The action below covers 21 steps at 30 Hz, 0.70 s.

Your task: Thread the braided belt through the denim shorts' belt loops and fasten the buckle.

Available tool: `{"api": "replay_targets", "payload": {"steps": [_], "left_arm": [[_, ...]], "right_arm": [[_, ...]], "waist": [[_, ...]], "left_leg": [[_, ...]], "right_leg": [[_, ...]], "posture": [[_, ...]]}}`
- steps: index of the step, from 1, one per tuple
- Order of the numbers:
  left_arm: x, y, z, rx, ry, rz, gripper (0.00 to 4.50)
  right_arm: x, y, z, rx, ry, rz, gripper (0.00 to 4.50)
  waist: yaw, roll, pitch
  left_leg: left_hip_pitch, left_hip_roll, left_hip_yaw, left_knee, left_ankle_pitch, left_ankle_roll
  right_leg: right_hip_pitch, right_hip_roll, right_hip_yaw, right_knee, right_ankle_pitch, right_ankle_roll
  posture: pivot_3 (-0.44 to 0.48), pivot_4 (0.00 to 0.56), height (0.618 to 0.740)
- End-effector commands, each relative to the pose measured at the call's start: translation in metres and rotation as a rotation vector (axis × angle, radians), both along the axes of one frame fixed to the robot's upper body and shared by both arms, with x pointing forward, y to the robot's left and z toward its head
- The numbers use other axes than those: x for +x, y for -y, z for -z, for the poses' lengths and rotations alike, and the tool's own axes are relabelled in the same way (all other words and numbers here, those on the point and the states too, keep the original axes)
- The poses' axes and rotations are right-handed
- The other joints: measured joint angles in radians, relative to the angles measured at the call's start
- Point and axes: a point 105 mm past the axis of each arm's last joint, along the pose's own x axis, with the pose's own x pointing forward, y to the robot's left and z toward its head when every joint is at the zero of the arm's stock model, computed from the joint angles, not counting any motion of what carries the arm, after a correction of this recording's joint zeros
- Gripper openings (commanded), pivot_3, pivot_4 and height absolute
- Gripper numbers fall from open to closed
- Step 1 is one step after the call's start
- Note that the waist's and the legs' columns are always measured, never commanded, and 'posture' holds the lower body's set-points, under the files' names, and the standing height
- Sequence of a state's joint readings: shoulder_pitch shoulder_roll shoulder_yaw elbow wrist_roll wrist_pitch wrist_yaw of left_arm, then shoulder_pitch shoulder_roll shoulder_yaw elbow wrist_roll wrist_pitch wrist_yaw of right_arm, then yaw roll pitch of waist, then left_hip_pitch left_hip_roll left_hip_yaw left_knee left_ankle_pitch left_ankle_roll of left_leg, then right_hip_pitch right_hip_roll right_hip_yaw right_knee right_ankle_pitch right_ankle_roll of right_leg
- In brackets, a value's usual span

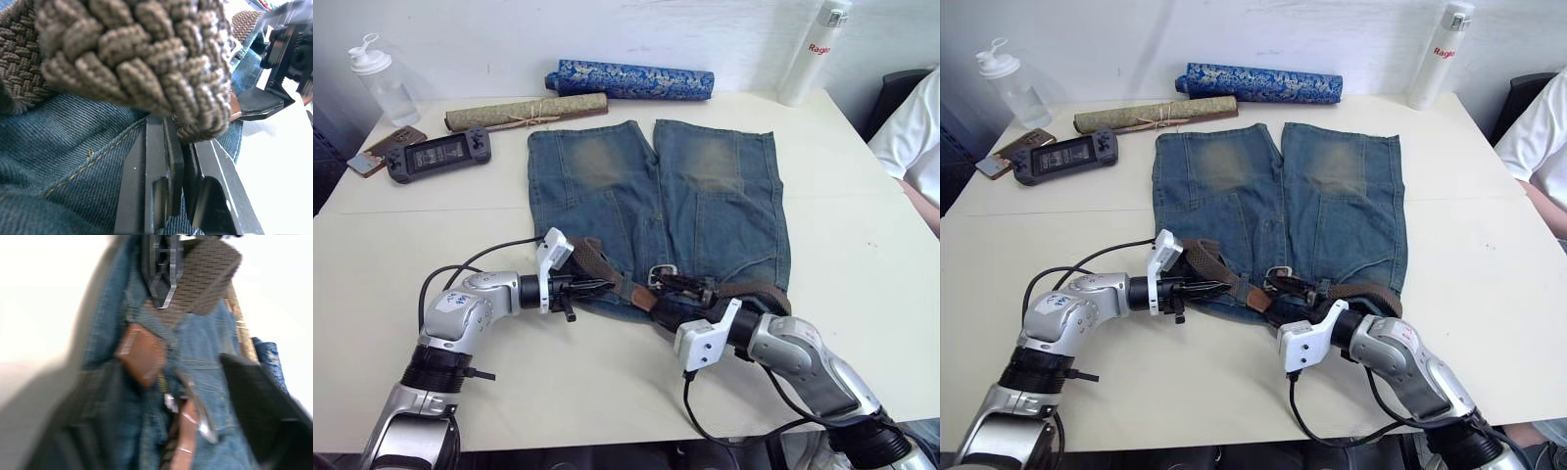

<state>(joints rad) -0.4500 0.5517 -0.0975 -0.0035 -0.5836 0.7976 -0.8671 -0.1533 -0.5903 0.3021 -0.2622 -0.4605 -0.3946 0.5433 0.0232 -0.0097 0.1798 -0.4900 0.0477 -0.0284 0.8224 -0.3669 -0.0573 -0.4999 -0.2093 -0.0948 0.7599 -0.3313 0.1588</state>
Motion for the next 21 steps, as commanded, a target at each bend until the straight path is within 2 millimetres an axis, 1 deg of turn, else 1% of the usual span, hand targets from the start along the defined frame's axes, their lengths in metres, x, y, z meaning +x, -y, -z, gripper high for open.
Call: {"api": "replay_targets", "payload": {"steps": [1, 3, 4, 11, 13, 14, 18, 20, 21], "left_arm": [[-0.014, 0.014, 0.012, 0.010, -0.047, 0.072, 0.00], [-0.013, 0.014, 0.012, 0.010, -0.047, 0.071, 0.00], [-0.013, 0.014, 0.012, 0.010, -0.046, 0.071, 0.00], [-0.013, 0.014, 0.010, 0.005, -0.037, 0.065, 0.00], [-0.010, 0.013, 0.007, -0.011, -0.018, 0.046, 0.83], [-0.011, 0.013, 0.001, -0.036, -0.012, 0.049, 1.08], [-0.010, 0.007, -0.017, -0.083, 0.039, 0.004, 2.83], [-0.016, 0.001, -0.032, -0.112, 0.076, -0.004, 3.70], [-0.022, -0.001, -0.038, -0.124, 0.094, 0.002, 3.70]], "right_arm": [[-0.002, -0.011, -0.016, 0.042, 0.062, -0.043, 1.18], [-0.003, -0.011, -0.016, 0.042, 0.065, -0.046, 0.11], [-0.003, -0.012, -0.016, 0.040, 0.064, -0.051, 0.02], [-0.006, -0.012, -0.016, 0.040, 0.052, -0.066, 0.02], [-0.006, -0.012, -0.018, 0.041, 0.050, -0.067, 0.00], [-0.006, -0.011, -0.019, 0.044, 0.051, -0.068, 0.00], [-0.007, -0.009, -0.026, 0.055, 0.047, -0.071, 0.00], [-0.006, -0.009, -0.030, 0.063, 0.042, -0.070, 0.00], [-0.006, -0.008, -0.032, 0.065, 0.041, -0.070, 0.00]], "waist": [[0.001, 0.000, 0.000], [0.002, 0.000, 0.000], [0.002, 0.000, 0.000], [0.001, 0.000, 0.000], [0.001, 0.000, 0.000], [0.001, 0.000, 0.000], [0.000, 0.000, 0.000], [-0.002, 0.000, 0.000], [-0.003, 0.000, 0.000]], "left_leg": [[0.000, 0.000, 0.000, 0.000, 0.000, 0.000], [-0.001, 0.000, 0.000, 0.000, 0.000, 0.000], [-0.001, 0.000, 0.000, 0.000, 0.000, 0.000], [-0.001, 0.000, 0.000, 0.000, 0.000, 0.000], [-0.001, 0.000, 0.000, 0.000, 0.000, 0.000], [-0.001, 0.000, 0.000, 0.000, 0.000, 0.000], [-0.001, 0.000, -0.001, 0.001, 0.000, 0.000], [-0.001, 0.000, -0.001, 0.001, 0.000, 0.000], [-0.001, 0.000, -0.001, 0.001, 0.000, 0.000]], "right_leg": [[0.000, 0.000, 0.000, 0.000, 0.000, -0.001], [0.000, 0.000, 0.000, 0.001, 0.000, -0.001], [0.000, 0.000, 0.000, 0.000, 0.000, -0.001], [0.000, 0.000, 0.000, 0.001, -0.001, -0.001], [0.000, 0.000, 0.000, 0.001, -0.001, -0.001], [0.000, 0.000, 0.000, 0.001, -0.001, -0.001], [0.000, 0.000, 0.000, 0.001, -0.001, -0.001], [-0.001, 0.000, 0.000, 0.002, -0.001, -0.001], [-0.001, 0.000, 0.000, 0.002, -0.001, -0.001]], "posture": [[0.000, 0.150, 0.645], [0.000, 0.150, 0.645], [0.000, 0.150, 0.645], [0.000, 0.150, 0.645], [0.000, 0.150, 0.645], [0.000, 0.150, 0.645], [0.000, 0.150, 0.645], [0.000, 0.150, 0.645], [0.000, 0.150, 0.645]]}}
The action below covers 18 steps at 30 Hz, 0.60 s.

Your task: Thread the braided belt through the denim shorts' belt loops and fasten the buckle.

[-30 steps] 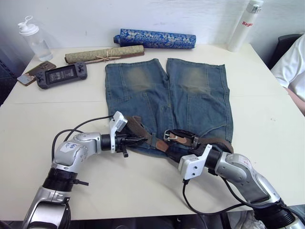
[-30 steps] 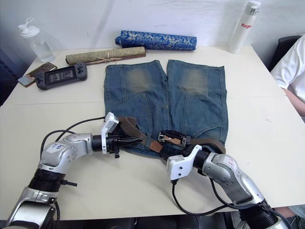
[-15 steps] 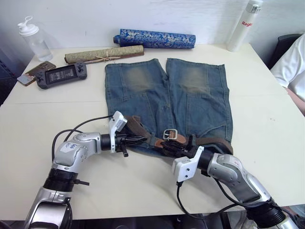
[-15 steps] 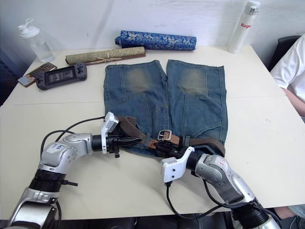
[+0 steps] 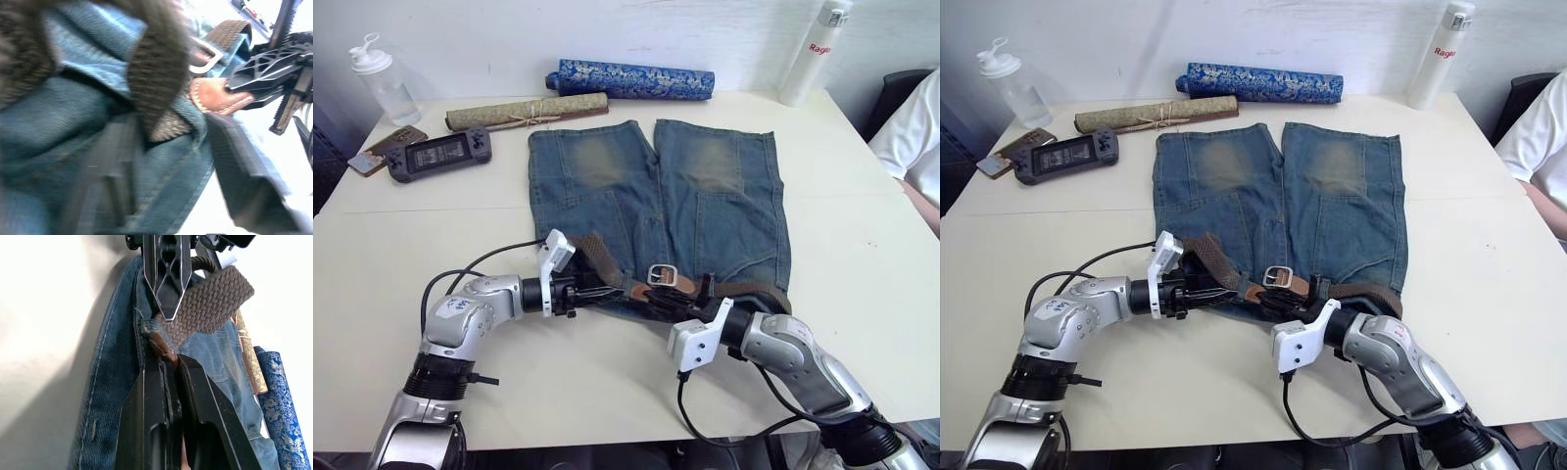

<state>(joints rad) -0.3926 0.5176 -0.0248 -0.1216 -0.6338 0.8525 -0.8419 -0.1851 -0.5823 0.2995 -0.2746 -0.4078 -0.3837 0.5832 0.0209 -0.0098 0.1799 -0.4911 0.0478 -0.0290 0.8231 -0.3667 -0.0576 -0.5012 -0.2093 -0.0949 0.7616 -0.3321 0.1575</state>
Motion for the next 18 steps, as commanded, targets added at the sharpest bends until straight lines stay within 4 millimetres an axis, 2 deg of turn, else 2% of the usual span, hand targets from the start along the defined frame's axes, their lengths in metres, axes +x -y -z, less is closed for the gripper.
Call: {"api": "replay_targets", "payload": {"steps": [1, 4, 6, 7, 10, 12, 14, 18], "left_arm": [[-0.013, -0.007, -0.029, -0.053, 0.088, 0.003, 3.70], [-0.045, -0.006, -0.036, -0.071, 0.088, 0.087, 3.70], [-0.056, -0.005, -0.033, -0.057, 0.080, 0.112, 3.70], [-0.059, -0.004, -0.025, -0.016, 0.087, 0.105, 3.70], [-0.061, 0.003, -0.007, 0.055, 0.108, 0.083, 3.70], [-0.055, 0.004, 0.003, 0.091, 0.111, 0.032, 3.70], [-0.052, 0.003, 0.017, 0.178, 0.157, 0.020, 3.70], [-0.049, -0.003, 0.041, 0.280, 0.138, -0.012, 3.70]], "right_arm": [[-0.006, -0.003, -0.023, 0.040, 0.047, -0.038, 0.00], [-0.006, -0.003, -0.024, 0.049, 0.022, -0.036, 0.00], [-0.007, -0.003, -0.024, 0.047, 0.010, -0.040, 0.00], [-0.008, -0.003, -0.024, 0.048, 0.007, -0.045, 0.00], [-0.009, -0.002, -0.025, 0.041, 0.004, -0.051, 0.00], [-0.008, -0.001, -0.025, 0.038, -0.003, -0.049, 0.00], [-0.007, 0.000, -0.026, 0.038, -0.010, -0.047, 0.00], [-0.007, 0.003, -0.030, 0.030, -0.032, -0.050, 0.00]], "waist": [[-0.002, 0.000, 0.000], [-0.013, 0.000, 0.000], [-0.021, 0.000, 0.000], [-0.021, 0.000, 0.000], [-0.018, 0.000, 0.000], [-0.015, 0.000, 0.000], [-0.016, 0.000, 0.000], [-0.017, 0.000, 0.000]], "left_leg": [[0.000, 0.000, 0.000, 0.000, 0.000, 0.000], [-0.001, 0.000, 0.000, 0.000, 0.000, 0.000], [0.000, 0.001, 0.000, 0.000, 0.000, 0.000], [0.000, 0.001, 0.000, 0.000, 0.000, 0.000], [0.000, 0.001, 0.000, 0.000, 0.000, 0.000], [0.000, 0.001, 0.000, 0.000, 0.000, 0.000], [0.000, 0.001, 0.000, 0.000, 0.000, 0.000], [0.000, 0.001, 0.000, 0.000, 0.000, 0.000]], "right_leg": [[0.000, 0.000, 0.000, 0.000, 0.000, -0.001], [-0.002, 0.000, 0.000, 0.001, -0.001, -0.002], [-0.002, 0.000, 0.000, 0.002, -0.002, -0.003], [-0.002, 0.000, 0.000, 0.002, -0.002, -0.003], [-0.001, 0.000, 0.000, 0.003, -0.002, -0.003], [-0.001, 0.000, 0.000, 0.002, -0.002, -0.003], [-0.002, 0.000, 0.000, 0.003, -0.002, -0.003], [-0.002, 0.000, 0.000, 0.004, -0.003, -0.005]], "posture": [[0.000, 0.150, 0.645], [0.000, 0.150, 0.645], [0.000, 0.150, 0.645], [0.000, 0.150, 0.645], [0.000, 0.150, 0.645], [0.000, 0.150, 0.645], [0.000, 0.150, 0.645], [0.000, 0.150, 0.645]]}}
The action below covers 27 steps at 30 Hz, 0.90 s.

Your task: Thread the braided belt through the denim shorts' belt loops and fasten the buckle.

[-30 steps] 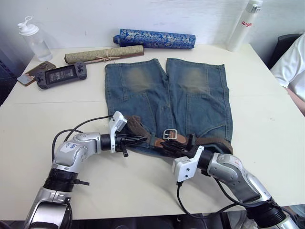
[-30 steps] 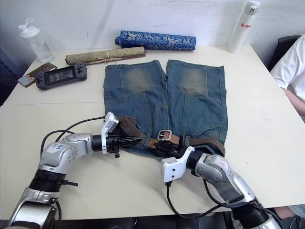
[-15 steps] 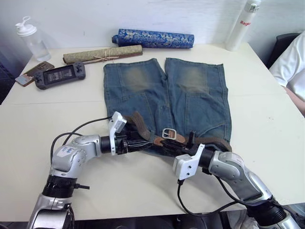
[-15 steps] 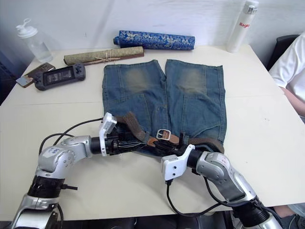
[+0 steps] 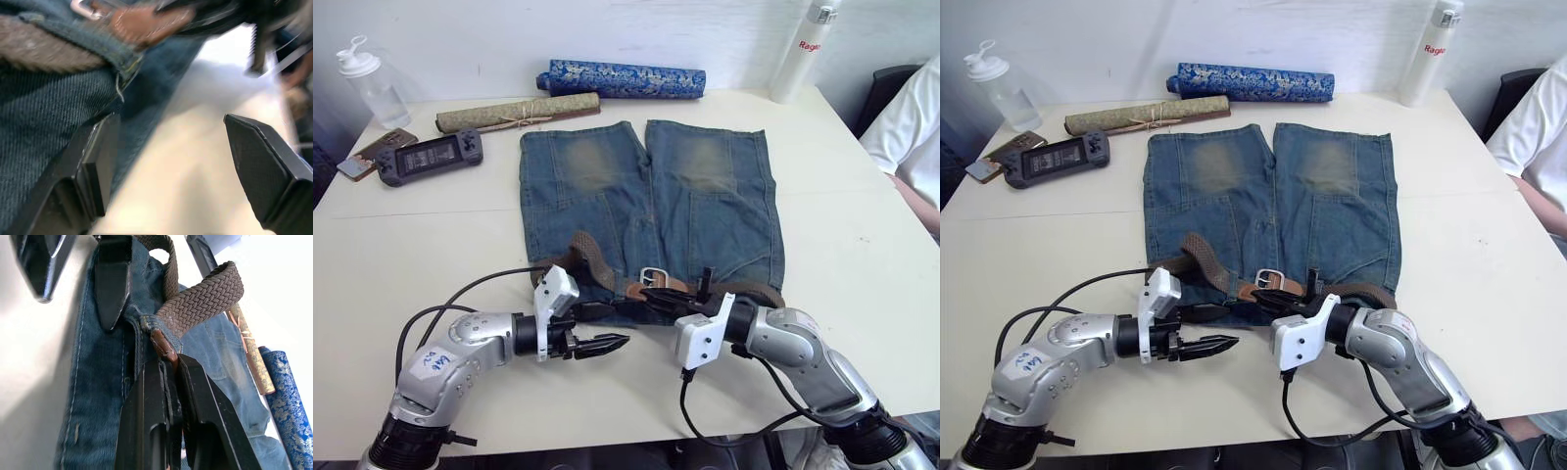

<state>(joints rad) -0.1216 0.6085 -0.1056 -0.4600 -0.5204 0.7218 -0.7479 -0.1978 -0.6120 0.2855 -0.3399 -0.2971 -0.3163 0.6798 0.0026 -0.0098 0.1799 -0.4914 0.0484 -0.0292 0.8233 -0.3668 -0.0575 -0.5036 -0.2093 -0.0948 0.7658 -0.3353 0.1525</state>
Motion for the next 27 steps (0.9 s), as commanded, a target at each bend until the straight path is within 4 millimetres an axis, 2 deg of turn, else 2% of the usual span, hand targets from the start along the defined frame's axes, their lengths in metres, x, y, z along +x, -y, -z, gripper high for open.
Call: {"api": "replay_targets", "payload": {"steps": [1, 5, 10, 16, 20, 27], "left_arm": [[0.001, -0.010, 0.025, 0.103, -0.021, -0.044, 3.70], [-0.009, -0.019, 0.043, 0.171, -0.039, -0.023, 3.70], [-0.013, -0.026, 0.051, 0.184, -0.069, -0.043, 3.70], [-0.016, -0.033, 0.059, 0.188, -0.095, -0.087, 3.70], [-0.014, -0.037, 0.061, 0.186, -0.096, -0.112, 3.70], [-0.014, -0.038, 0.065, 0.183, -0.105, -0.121, 3.70]], "right_arm": [[-0.002, 0.003, -0.021, 0.031, 0.023, -0.016, 0.00], [0.004, 0.015, -0.040, 0.055, 0.033, 0.006, 0.00], [0.009, 0.031, -0.066, 0.081, 0.050, 0.023, 0.00], [0.014, 0.073, -0.084, 0.087, 0.022, 0.114, 0.00], [0.013, 0.088, -0.090, 0.097, -0.007, 0.149, 0.00], [0.018, 0.114, -0.088, 0.123, -0.069, 0.241, 0.00]], "waist": [[0.002, 0.000, 0.000], [0.001, 0.001, 0.000], [0.000, 0.001, -0.001], [0.000, 0.002, -0.001], [0.003, 0.002, -0.001], [0.012, 0.002, -0.002]], "left_leg": [[0.000, 0.000, 0.000, 0.000, 0.000, 0.000], [0.001, 0.000, 0.000, 0.000, 0.000, 0.000], [0.002, 0.000, 0.000, 0.000, 0.000, 0.000], [0.003, 0.000, 0.000, 0.000, 0.000, 0.000], [0.008, 0.000, 0.000, -0.001, 0.000, 0.000], [0.011, 0.001, 0.001, -0.001, 0.000, 0.001]], "right_leg": [[0.000, 0.000, 0.000, 0.000, 0.000, 0.000], [0.001, 0.000, 0.000, 0.000, 0.000, 0.000], [0.001, 0.000, 0.000, 0.000, 0.000, 0.000], [0.003, 0.000, 0.000, 0.000, 0.000, 0.000], [0.007, 0.000, 0.000, 0.000, 0.000, 0.000], [0.009, 0.000, 0.000, 0.000, -0.001, 0.000]], "posture": [[0.000, 0.150, 0.645], [0.000, 0.150, 0.645], [0.000, 0.150, 0.645], [0.000, 0.150, 0.645], [0.000, 0.150, 0.645], [0.000, 0.150, 0.645]]}}
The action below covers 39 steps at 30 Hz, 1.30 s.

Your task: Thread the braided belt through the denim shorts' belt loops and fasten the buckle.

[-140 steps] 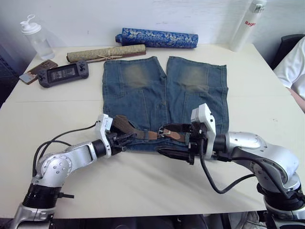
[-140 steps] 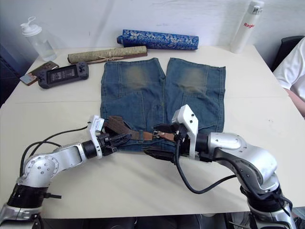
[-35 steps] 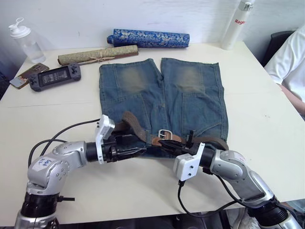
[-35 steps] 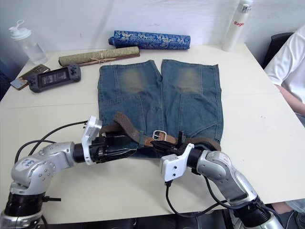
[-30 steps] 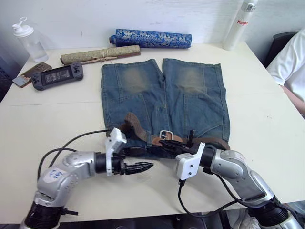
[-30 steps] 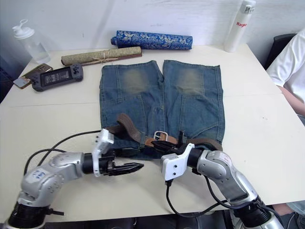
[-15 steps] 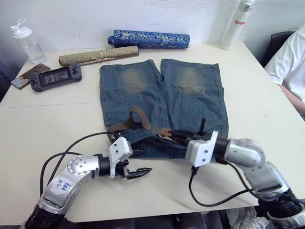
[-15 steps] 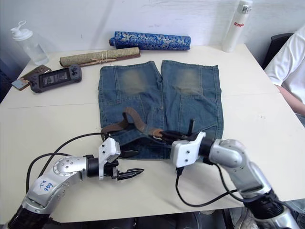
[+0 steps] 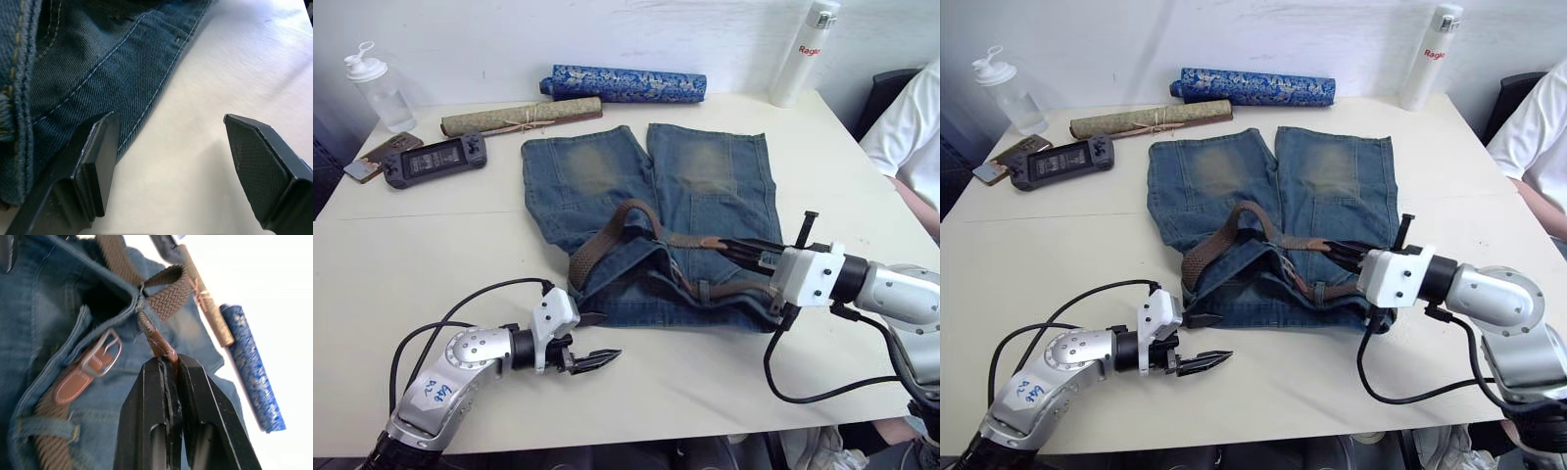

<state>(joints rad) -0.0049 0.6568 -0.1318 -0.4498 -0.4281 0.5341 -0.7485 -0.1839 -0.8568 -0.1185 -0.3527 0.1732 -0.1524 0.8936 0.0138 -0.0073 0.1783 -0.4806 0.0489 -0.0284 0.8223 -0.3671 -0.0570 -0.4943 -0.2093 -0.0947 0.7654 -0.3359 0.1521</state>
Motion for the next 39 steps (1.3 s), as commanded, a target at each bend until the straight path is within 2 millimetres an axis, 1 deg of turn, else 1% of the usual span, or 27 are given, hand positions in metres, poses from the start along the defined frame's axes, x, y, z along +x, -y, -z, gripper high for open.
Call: {"api": "replay_targets", "payload": {"steps": [1, 2, 4, 7, 10, 12, 16, 21, 23, 25, 27, 29, 31, 32, 34, 35, 36, 38, 39], "left_arm": [[-0.004, -0.026, 0.047, 0.106, -0.175, -0.118, 3.70], [-0.004, -0.026, 0.047, 0.105, -0.176, -0.119, 3.70], [-0.003, -0.026, 0.048, 0.104, -0.178, -0.123, 3.70], [-0.002, -0.026, 0.048, 0.101, -0.176, -0.127, 3.70], [-0.001, -0.024, 0.048, 0.096, -0.172, -0.128, 3.70], [-0.001, -0.023, 0.048, 0.094, -0.172, -0.128, 3.70], [0.000, -0.022, 0.048, 0.087, -0.168, -0.128, 3.70], [0.001, -0.021, 0.048, 0.088, -0.163, -0.127, 3.70], [0.001, -0.021, 0.048, 0.087, -0.162, -0.127, 3.70], [0.001, -0.021, 0.048, 0.089, -0.161, -0.132, 3.70], [0.002, -0.023, 0.048, 0.088, -0.157, -0.139, 3.70], [0.003, -0.026, 0.046, 0.080, -0.149, -0.156, 3.70], [0.005, -0.027, 0.041, 0.051, -0.136, -0.174, 3.70], [0.007, -0.026, 0.036, 0.026, -0.117, -0.189, 3.70], [0.011, -0.026, 0.028, -0.017, -0.080, -0.217, 3.70], [0.013, -0.024, 0.020, -0.057, -0.058, -0.228, 3.70], [0.013, -0.024, 0.015, -0.082, -0.046, -0.233, 3.70], [0.011, -0.019, -0.002, -0.154, -0.016, -0.235, 3.70], [0.009, -0.017, -0.008, -0.189, -0.013, -0.239, 3.70]], "right_arm": [[0.006, 0.026, -0.021, 0.041, 0.036, 0.095, 0.00], [0.007, 0.030, -0.023, 0.053, 0.032, 0.107, 0.00], [0.007, 0.035, -0.031, 0.140, -0.012, 0.121, 0.00], [0.009, 0.042, -0.049, 0.272, -0.050, 0.137, 0.00], [0.009, 0.043, -0.068, 0.404, -0.089, 0.129, 0.00], [0.008, 0.043, -0.073, 0.452, -0.114, 0.126, 0.00], [0.005, 0.049, -0.087, 0.651, -0.250, 0.101, 0.00], [0.002, 0.050, -0.097, 0.789, -0.362, 0.057, 0.00], [0.001, 0.048, -0.095, 0.779, -0.371, 0.057, 0.00], [-0.001, 0.047, -0.089, 0.760, -0.396, 0.059, 0.00], [0.003, 0.058, -0.090, 0.799, -0.386, 0.084, 0.00], [0.006, 0.061, -0.084, 0.764, -0.375, 0.116, 0.00], [0.001, 0.043, -0.069, 0.663, -0.418, 0.081, 0.00], [-0.002, 0.031, -0.061, 0.615, -0.434, 0.053, 0.00], [-0.004, 0.014, -0.051, 0.555, -0.441, 0.017, 0.00], [-0.005, 0.003, -0.044, 0.512, -0.441, -0.002, 0.00], [-0.007, -0.004, -0.039, 0.485, -0.440, -0.014, 0.00], [-0.010, -0.023, -0.025, 0.379, -0.409, -0.048, 0.00], [-0.011, -0.030, -0.021, 0.348, -0.388, -0.062, 0.00]], "waist": [[0.002, 0.000, 0.000], [0.004, 0.001, 0.000], [0.007, 0.001, -0.001], [0.007, 0.005, -0.003], [0.009, 0.007, -0.004], [0.009, 0.007, -0.004], [0.010, 0.007, -0.004], [0.010, 0.008, -0.005], [0.010, 0.008, -0.005], [0.010, 0.008, -0.005], [0.010, 0.008, -0.004], [0.010, 0.008, -0.005], [0.010, 0.008, -0.005], [0.010, 0.008, -0.005], [0.005, 0.010, -0.005], [0.003, 0.010, -0.005], [0.001, 0.010, -0.004], [0.000, 0.008, -0.003], [0.001, 0.007, -0.003]], "left_leg": [[0.000, 0.000, 0.000, 0.000, 0.000, 0.000], [0.001, 0.000, 0.001, 0.000, 0.000, 0.000], [0.001, 0.000, 0.001, 0.000, 0.000, 0.000], [0.002, 0.001, 0.001, 0.000, 0.000, 0.000], [0.004, 0.001, 0.001, -0.001, 0.000, 0.000], [0.005, 0.001, 0.001, -0.001, 0.000, 0.000], [0.005, 0.001, 0.001, -0.001, 0.000, 0.001], [0.006, 0.001, 0.001, -0.001, 0.000, 0.001], [0.006, 0.001, 0.001, -0.001, -0.001, 0.001], [0.006, 0.001, 0.001, -0.001, -0.001, 0.001], [0.006, 0.001, 0.001, -0.001, -0.001, 0.001], [0.006, 0.001, 0.001, -0.002, -0.001, 0.001], [0.006, 0.001, 0.001, -0.002, -0.001, 0.001], [0.007, 0.001, 0.001, -0.003, -0.001, 0.001], [0.007, 0.001, 0.001, -0.004, -0.001, 0.001], [0.008, 0.001, 0.001, -0.004, -0.001, 0.001], [0.008, 0.001, 0.001, -0.005, 0.000, 0.002], [0.008, 0.001, 0.001, -0.007, 0.000, 0.003], [0.008, 0.001, 0.000, -0.007, 0.000, 0.003]], "right_leg": [[0.000, 0.000, 0.000, 0.000, 0.000, 0.000], [0.000, 0.000, 0.000, 0.000, 0.000, 0.000], [0.001, 0.000, 0.000, 0.000, 0.000, 0.000], [0.001, 0.000, 0.000, 0.000, -0.001, -0.002], [0.003, 0.000, 0.000, 0.000, -0.002, -0.005], [0.004, 0.000, 0.000, 0.000, -0.003, -0.005], [0.005, 0.000, 0.000, -0.001, -0.003, -0.006], [0.006, 0.000, 0.000, -0.001, -0.004, -0.007], [0.006, 0.000, 0.000, -0.001, -0.004, -0.007], [0.006, 0.000, 0.000, -0.002, -0.004, -0.007], [0.006, 0.000, 0.000, -0.002, -0.004, -0.007], [0.006, 0.000, 0.000, -0.003, -0.004, -0.007], [0.007, 0.000, 0.000, -0.003, -0.004, -0.007], [0.007, 0.000, 0.000, -0.004, -0.004, -0.007], [0.008, 0.001, 0.000, -0.005, -0.003, -0.005], [0.008, 0.001, 0.000, -0.005, -0.003, -0.005], [0.008, 0.001, 0.000, -0.005, -0.002, -0.005], [0.008, 0.001, 0.000, -0.006, -0.002, -0.004], [0.008, 0.001, -0.001, -0.006, -0.002, -0.004]], "posture": [[0.000, 0.150, 0.645], [0.000, 0.150, 0.645], [0.000, 0.150, 0.645], [0.000, 0.150, 0.645], [0.000, 0.150, 0.645], [0.000, 0.150, 0.645], [0.000, 0.150, 0.645], [0.000, 0.150, 0.645], [0.000, 0.150, 0.645], [0.000, 0.150, 0.645], [0.000, 0.150, 0.645], [0.000, 0.150, 0.645], [0.000, 0.150, 0.645], [0.000, 0.150, 0.645], [0.000, 0.150, 0.645], [0.000, 0.150, 0.645], [0.000, 0.150, 0.645], [0.000, 0.150, 0.645], [0.000, 0.150, 0.645]]}}
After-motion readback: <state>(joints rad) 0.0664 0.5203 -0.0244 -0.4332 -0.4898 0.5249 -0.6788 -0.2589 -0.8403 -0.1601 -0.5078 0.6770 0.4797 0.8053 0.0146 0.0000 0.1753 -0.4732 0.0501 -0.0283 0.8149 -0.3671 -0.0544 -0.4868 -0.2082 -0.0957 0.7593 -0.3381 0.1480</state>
